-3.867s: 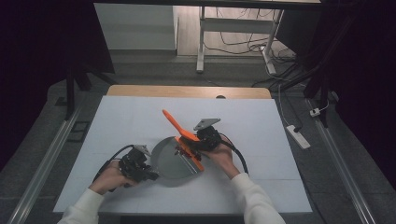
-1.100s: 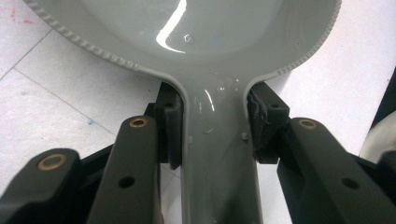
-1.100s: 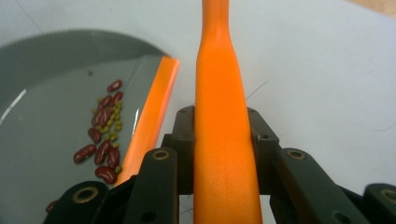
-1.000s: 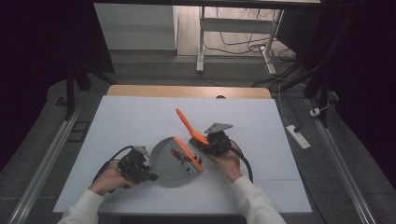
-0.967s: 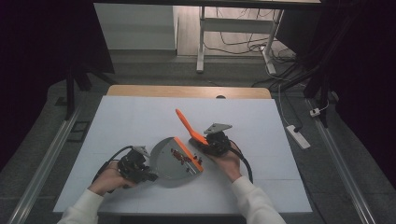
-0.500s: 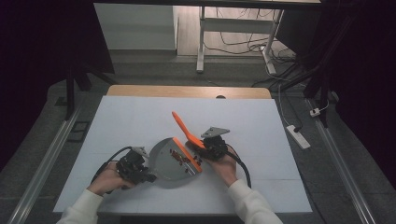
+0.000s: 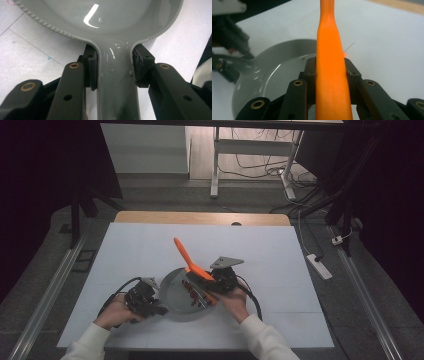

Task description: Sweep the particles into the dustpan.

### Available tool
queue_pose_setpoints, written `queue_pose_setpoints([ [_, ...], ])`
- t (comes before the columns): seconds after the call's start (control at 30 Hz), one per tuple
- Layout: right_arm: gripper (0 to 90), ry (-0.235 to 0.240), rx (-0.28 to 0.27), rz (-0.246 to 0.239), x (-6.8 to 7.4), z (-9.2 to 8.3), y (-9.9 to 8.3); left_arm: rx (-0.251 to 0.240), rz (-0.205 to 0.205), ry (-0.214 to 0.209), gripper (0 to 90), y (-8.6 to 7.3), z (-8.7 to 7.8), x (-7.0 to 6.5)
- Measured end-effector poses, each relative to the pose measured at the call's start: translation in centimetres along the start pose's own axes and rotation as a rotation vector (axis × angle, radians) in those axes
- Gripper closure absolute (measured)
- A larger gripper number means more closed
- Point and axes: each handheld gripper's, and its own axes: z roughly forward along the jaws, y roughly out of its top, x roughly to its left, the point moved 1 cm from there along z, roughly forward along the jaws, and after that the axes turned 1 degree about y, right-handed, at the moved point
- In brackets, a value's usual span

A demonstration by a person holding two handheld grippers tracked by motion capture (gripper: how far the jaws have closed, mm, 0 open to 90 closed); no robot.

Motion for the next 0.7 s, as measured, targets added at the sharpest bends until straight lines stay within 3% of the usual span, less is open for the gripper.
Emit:
queue_pose_setpoints([
  [0.13,70.0,-0.057,-0.005,0.015,-1.3,-0.9,-0.1,-0.001,-0.001,0.001,61.6,0.0,0.0,0.0],
  [0.3,70.0,-0.069,0.034,0.024,-1.8,-0.6,-0.9,0.001,-0.003,0.001,61.6,-0.1,0.1,0.0],
  [0.43,70.0,-0.05,0.085,0.012,-1.0,0.4,-1.7,0.002,-0.005,0.003,61.6,0.0,0.2,0.0],
  [0.7,69.9,0.005,0.069,-0.019,1.8,0.8,-1.9,0.001,-0.005,0.005,61.6,0.0,0.2,-0.1],
])
